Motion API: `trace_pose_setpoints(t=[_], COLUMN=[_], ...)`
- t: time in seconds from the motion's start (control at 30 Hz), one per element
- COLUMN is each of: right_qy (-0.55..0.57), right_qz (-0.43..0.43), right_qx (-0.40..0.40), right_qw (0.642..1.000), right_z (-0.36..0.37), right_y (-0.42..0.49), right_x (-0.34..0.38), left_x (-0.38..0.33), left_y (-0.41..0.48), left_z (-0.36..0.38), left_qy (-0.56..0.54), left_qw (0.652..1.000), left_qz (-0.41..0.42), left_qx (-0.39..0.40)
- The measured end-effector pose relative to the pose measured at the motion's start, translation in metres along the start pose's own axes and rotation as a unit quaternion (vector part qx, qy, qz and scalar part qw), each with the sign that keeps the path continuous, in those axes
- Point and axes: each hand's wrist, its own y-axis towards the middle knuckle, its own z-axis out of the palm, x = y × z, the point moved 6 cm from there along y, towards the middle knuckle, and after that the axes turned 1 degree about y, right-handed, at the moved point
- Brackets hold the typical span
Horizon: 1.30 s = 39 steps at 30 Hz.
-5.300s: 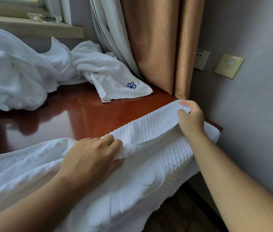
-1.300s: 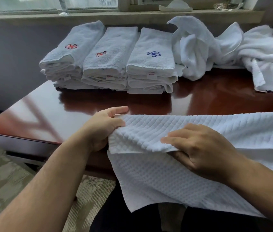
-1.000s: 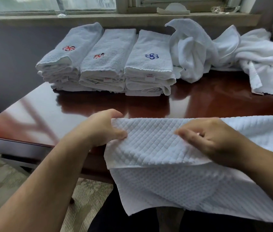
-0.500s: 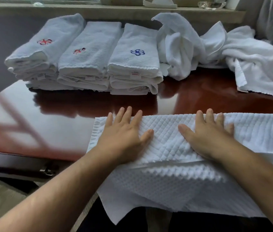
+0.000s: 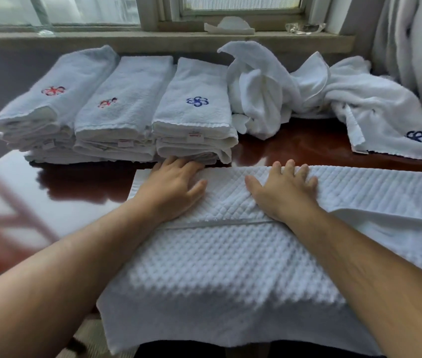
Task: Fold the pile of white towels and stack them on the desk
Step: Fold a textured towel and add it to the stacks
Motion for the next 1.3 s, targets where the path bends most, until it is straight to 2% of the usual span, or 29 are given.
trace_pose_setpoints(t=[0.13,0.2,0.27,0.33,0.47,0.57,0.7,0.77,0.93,1.0,1.1,1.17,1.3], right_qy=[0.055,-0.014,-0.066,-0.067,-0.077,-0.074,-0.055,-0.031,0.070,0.091,0.043,0.027,0.061], right_qz=[-0.033,0.001,0.064,0.082,0.070,0.063,0.048,0.004,-0.222,-0.266,-0.360,-0.382,-0.388], right_qx=[-0.008,-0.046,-0.030,-0.009,-0.029,-0.025,-0.016,-0.007,-0.013,-0.066,-0.206,-0.227,-0.212], right_qw=[0.998,0.999,0.995,0.994,0.994,0.995,0.997,0.999,0.972,0.957,0.909,0.895,0.895], right_z=[-0.021,-0.027,-0.025,-0.019,-0.015,-0.015,-0.015,-0.018,-0.034,-0.040,-0.051,-0.051,-0.054], right_y=[-0.005,-0.010,-0.017,-0.024,-0.014,0.002,0.012,0.008,-0.021,-0.028,-0.042,-0.047,-0.049], right_x=[-0.017,-0.048,-0.080,-0.096,-0.095,-0.088,-0.084,-0.088,-0.101,-0.100,-0.084,-0.082,-0.087], left_x=[-0.031,-0.054,-0.074,-0.075,-0.061,-0.057,-0.066,-0.075,-0.091,-0.092,-0.092,-0.094,-0.095], left_y=[-0.013,-0.025,-0.033,-0.034,-0.020,-0.009,-0.012,-0.018,-0.022,-0.021,-0.024,-0.027,-0.026], left_z=[-0.018,-0.014,0.002,0.013,0.008,0.004,-0.002,-0.006,-0.009,-0.013,-0.016,-0.014,-0.015], left_qy=[0.064,0.007,-0.006,-0.020,-0.054,-0.049,-0.036,-0.008,0.035,0.025,0.037,0.055,0.070], left_qw=[0.994,0.994,0.993,0.995,0.993,0.992,0.984,0.976,0.963,0.961,0.952,0.948,0.956], left_qz=[0.068,0.092,0.115,0.099,0.094,0.105,0.159,0.203,0.255,0.265,0.295,0.305,0.281], left_qx=[-0.062,-0.050,-0.013,0.004,-0.042,-0.048,-0.067,-0.082,-0.078,-0.068,-0.076,-0.064,-0.045])
